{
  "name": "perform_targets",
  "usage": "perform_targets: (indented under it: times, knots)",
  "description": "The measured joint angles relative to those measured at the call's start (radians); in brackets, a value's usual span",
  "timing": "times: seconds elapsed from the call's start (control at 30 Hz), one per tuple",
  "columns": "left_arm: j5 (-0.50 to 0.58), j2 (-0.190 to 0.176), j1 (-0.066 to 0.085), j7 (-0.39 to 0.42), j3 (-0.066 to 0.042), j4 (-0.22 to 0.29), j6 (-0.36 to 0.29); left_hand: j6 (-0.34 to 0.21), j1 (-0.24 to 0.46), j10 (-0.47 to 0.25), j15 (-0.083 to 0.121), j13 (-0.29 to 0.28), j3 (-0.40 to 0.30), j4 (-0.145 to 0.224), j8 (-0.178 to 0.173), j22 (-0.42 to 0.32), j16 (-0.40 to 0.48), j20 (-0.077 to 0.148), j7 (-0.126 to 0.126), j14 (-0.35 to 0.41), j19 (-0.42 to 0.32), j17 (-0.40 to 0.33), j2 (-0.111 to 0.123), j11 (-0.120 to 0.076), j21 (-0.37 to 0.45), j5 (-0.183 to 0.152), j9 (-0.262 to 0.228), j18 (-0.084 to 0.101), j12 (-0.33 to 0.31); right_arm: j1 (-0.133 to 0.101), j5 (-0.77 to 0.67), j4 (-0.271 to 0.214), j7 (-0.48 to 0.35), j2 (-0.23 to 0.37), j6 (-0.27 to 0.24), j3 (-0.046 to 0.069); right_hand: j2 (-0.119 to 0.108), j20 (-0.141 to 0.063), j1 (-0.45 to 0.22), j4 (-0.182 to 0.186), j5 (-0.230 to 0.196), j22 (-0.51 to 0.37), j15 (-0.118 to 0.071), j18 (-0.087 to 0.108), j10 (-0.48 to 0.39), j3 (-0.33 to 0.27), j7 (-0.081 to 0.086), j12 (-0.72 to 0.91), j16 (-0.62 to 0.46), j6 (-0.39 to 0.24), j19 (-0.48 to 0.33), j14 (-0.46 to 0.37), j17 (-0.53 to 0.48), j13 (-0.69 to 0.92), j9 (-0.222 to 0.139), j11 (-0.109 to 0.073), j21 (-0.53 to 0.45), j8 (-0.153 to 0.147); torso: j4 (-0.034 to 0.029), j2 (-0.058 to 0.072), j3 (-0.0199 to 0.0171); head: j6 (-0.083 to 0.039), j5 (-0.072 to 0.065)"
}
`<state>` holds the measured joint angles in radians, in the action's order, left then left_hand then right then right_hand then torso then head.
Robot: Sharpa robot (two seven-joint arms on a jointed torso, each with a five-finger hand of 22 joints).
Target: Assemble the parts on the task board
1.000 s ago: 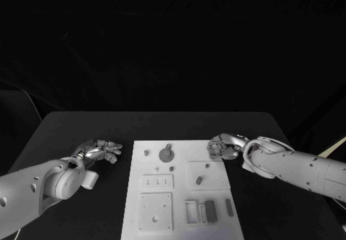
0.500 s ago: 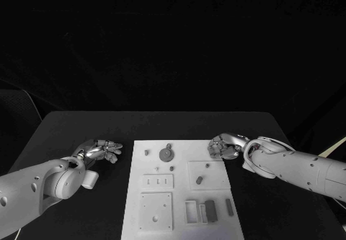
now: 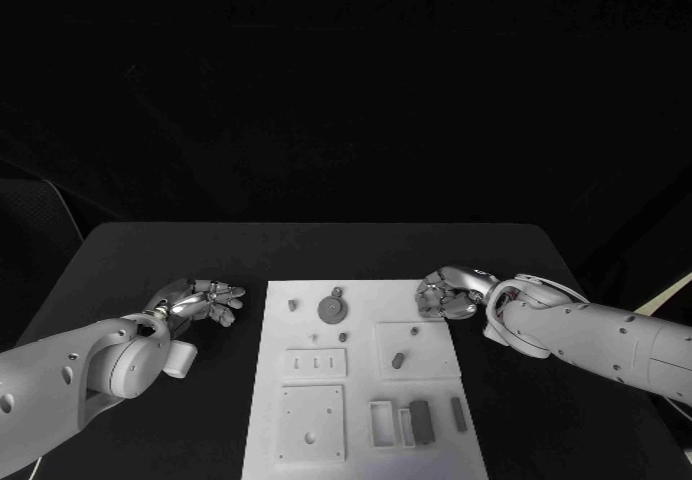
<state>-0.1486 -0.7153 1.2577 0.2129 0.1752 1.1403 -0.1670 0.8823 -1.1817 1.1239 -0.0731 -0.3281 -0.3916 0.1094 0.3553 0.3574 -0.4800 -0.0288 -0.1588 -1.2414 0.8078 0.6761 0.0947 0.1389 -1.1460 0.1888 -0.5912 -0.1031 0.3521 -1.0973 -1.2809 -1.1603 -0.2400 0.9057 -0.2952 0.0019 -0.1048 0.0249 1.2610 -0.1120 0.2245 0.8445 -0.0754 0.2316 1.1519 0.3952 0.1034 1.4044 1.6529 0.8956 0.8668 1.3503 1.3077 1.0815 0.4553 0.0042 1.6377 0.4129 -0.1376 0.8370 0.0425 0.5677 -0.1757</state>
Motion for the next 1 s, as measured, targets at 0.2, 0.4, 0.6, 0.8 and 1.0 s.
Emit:
perform_targets:
  times: [0.2, 0.4, 0.6, 0.8, 1.0]
  knots:
    - [0.0, 0.0, 0.0, 0.0, 0.0, 0.003, 0.001, 0.0, 0.0, 0.0, 0.0, 0.0, 0.0, 0.0, 0.0, -0.001, 0.0, 0.0, 0.0, 0.0, 0.0, 0.001, 0.0, 0.0, 0.0, 0.0, 0.0, 0.0, 0.0, 0.002, 0.01, -0.005, 0.0, -0.001, -0.008, -0.002, 0.004, 0.0, -0.004, 0.003, 0.0, 0.002, -0.003, 0.0, 0.008, 0.006, -0.007, 0.004, 0.0, 0.017, 0.0, 0.024, 0.0, 0.0, 0.01, -0.006, 0.007, 0.017, 0.0001, 0.0, 0.0, 0.0, 0.002]
    - [-0.001, 0.0, 0.0, -0.002, 0.0, 0.006, 0.001, 0.009, -0.004, 0.007, 0.0, -0.004, 0.0, 0.0, 0.0, -0.001, 0.0, 0.0, 0.002, 0.0, 0.0, 0.004, -0.004, -0.006, 0.001, 0.0, -0.001, -0.005, 0.0, 0.004, 0.013, -0.015, 0.004, 0.0, -0.013, -0.003, 0.011, 0.0, -0.006, 0.001, 0.0, 0.004, -0.003, 0.0, 0.012, 0.009, -0.007, 0.004, 0.0, 0.017, 0.0, 0.035, 0.0, 0.0, 0.016, -0.009, 0.008, 0.023, 0.0001, 0.0, 0.0003, 0.001, 0.003]
    - [-0.009, -0.001, 0.0, -0.006, 0.0, 0.01, 0.001, 0.028, -0.004, 0.028, 0.0, -0.008, 0.001, -0.001, 0.004, -0.002, 0.004, 0.0, 0.003, 0.0, 0.0, 0.008, -0.004, -0.007, 0.004, 0.0, -0.004, -0.005, 0.007, 0.004, 0.006, -0.038, 0.016, 0.001, -0.014, 0.005, 0.013, -0.004, -0.005, 0.001, 0.0, 0.004, -0.005, 0.0, 0.014, 0.009, -0.009, 0.004, 0.0, 0.019, 0.003, 0.04, 0.0, 0.0, 0.016, -0.008, 0.008, 0.023, 0.0005, -0.001, 0.001, -0.001, 0.005]
    - [-0.036, -0.002, 0.001, -0.032, -0.001, 0.025, -0.003, 0.047, 0.015, 0.052, -0.003, -0.013, 0.022, -0.015, 0.008, -0.002, 0.005, -0.003, 0.003, -0.005, 0.004, 0.019, 0.002, -0.013, 0.004, 0.0, -0.006, -0.005, 0.015, -0.041, -0.002, -0.071, 0.033, -0.004, -0.013, 0.01, 0.013, -0.004, -0.005, 0.001, 0.0, 0.003, -0.005, 0.0, 0.014, 0.009, -0.009, 0.004, 0.0, 0.019, 0.003, 0.04, 0.0, 0.0, 0.016, -0.008, 0.012, 0.023, -0.0002, -0.002, 0.0021, -0.006, 0.004]
    - [-0.088, 0.004, 0.016, -0.088, -0.001, 0.035, -0.011, 0.096, 0.069, 0.135, 0.023, -0.037, 0.073, -0.02, 0.013, 0.007, -0.03, 0.011, 0.01, -0.073, 0.065, 0.072, 0.011, -0.034, -0.027, 0.0, -0.007, -0.006, 0.056, -0.091, -0.008, -0.098, 0.059, -0.027, -0.001, 0.012, 0.013, -0.004, -0.005, 0.001, 0.0, 0.003, -0.005, 0.0, 0.014, 0.008, -0.01, 0.004, 0.0, 0.02, 0.003, 0.04, 0.0, 0.0, 0.016, -0.008, 0.012, 0.023, -0.0008, -0.004, 0.0022, -0.013, 0.008]
